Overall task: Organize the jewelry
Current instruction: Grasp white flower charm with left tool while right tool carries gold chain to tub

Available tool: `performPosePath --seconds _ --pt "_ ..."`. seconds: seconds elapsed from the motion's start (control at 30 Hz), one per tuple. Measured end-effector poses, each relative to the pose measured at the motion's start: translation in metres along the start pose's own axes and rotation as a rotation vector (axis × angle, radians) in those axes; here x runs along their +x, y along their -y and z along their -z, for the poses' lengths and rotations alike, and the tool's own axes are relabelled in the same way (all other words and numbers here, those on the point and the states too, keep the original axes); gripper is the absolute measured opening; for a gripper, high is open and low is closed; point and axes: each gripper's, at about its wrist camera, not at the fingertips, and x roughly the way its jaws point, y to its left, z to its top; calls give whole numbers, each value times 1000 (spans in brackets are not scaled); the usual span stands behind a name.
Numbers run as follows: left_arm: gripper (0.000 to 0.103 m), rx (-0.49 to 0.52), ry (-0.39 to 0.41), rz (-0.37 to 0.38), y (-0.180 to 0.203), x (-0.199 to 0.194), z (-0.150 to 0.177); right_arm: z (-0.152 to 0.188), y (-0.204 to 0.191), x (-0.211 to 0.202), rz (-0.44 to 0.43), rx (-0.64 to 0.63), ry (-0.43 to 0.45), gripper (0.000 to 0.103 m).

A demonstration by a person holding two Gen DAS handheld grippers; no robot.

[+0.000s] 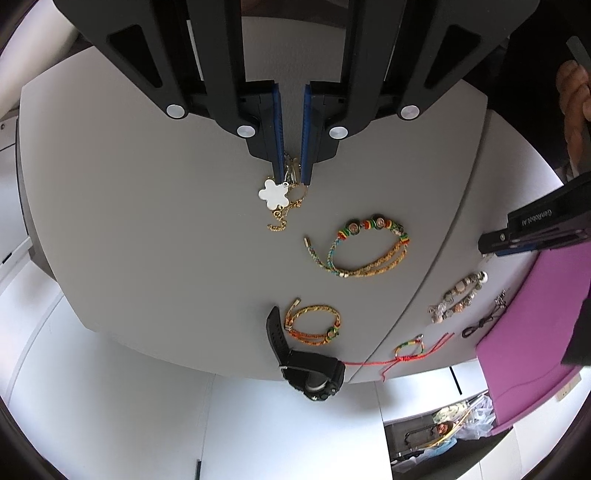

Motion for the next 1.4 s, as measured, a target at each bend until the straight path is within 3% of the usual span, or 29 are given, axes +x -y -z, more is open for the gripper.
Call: performPosePath --seconds 0.37,0.83,1.2,1.4 --pt "22 3 21 34 -5 -24 -6 -8 2 -20 -47 51 21 8" --pt "22 51 76 82 -6 -73 -20 -33 -18 -73 -111 49 118 8" --pt "22 53 130 113 -23 -135 -37 -74 -45 -125 -184 36 196 8" --pt "22 31 168 105 -40 -168 -54 -112 -72 -157 -243 -13 257 8"
